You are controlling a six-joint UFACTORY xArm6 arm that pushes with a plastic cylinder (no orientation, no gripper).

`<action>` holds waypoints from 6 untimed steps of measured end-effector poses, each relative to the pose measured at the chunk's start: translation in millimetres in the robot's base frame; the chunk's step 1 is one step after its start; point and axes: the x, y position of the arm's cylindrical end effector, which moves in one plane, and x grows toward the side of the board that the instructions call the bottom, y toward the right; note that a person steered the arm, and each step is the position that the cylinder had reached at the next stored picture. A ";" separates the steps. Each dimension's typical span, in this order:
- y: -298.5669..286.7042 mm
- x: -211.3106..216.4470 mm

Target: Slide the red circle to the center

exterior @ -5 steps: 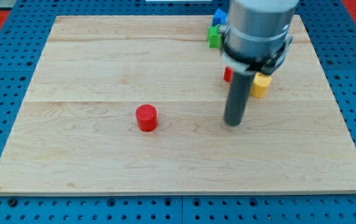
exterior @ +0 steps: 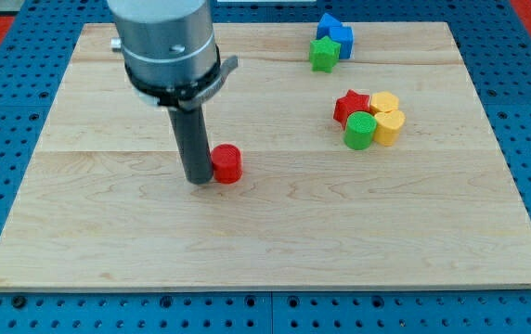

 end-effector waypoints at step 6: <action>87.0 -33.9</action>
